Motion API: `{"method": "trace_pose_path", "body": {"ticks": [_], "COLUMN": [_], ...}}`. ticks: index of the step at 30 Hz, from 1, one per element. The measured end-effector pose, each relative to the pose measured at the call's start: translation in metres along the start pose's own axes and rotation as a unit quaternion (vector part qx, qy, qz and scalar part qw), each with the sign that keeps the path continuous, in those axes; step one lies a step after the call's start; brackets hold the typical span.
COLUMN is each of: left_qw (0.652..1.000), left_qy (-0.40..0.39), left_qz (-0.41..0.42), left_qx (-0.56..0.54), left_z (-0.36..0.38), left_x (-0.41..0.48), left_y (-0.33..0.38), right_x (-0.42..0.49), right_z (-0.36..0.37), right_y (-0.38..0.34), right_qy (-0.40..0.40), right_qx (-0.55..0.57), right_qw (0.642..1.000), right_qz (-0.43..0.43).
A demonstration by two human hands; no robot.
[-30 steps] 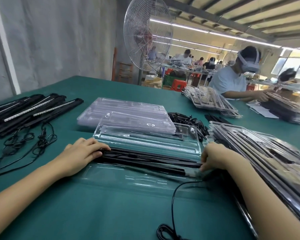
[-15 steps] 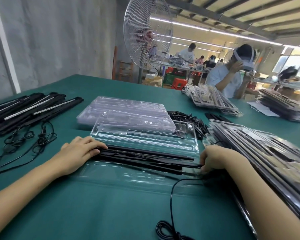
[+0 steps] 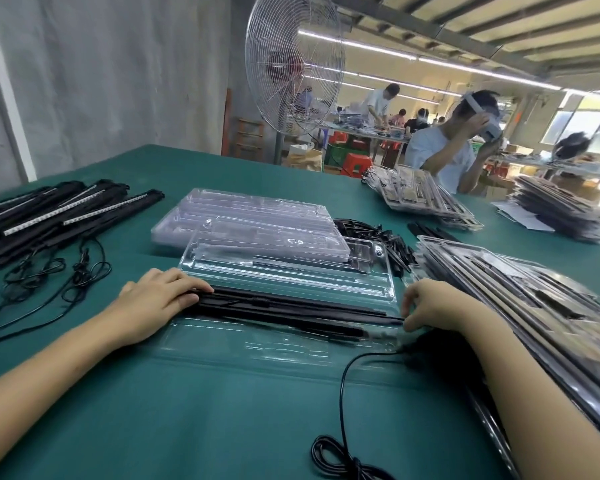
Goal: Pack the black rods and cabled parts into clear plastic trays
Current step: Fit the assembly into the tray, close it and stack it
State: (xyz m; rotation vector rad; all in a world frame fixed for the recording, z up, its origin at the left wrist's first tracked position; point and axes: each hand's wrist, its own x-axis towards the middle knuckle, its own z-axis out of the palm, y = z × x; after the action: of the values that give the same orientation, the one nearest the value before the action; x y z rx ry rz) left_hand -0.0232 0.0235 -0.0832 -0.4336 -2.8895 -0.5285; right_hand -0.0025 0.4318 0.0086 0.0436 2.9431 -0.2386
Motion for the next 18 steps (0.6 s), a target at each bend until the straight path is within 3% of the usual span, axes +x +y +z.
{"method": "trace_pose_path", "body": {"ticks": [12,18], "left_qw": [1.000,0.999], "left_qy": [-0.003,-0.001], "left_qz": [0.007,-0.002], "left_qx": [-0.010,0.048], "left_z": [-0.003,-0.013], "left_x": [-0.002,-0.002], "left_y": [0.003,0.004], "right_x": [0.002,0.005], "right_z": [0.008,0.018], "right_y": [-0.002,-0.008], "right_qy": [-0.017,0.038], "right_qx": [-0.018,-0.003], "right_qw": [0.999,0.997], "right_qz": [-0.024,-0.073]}}
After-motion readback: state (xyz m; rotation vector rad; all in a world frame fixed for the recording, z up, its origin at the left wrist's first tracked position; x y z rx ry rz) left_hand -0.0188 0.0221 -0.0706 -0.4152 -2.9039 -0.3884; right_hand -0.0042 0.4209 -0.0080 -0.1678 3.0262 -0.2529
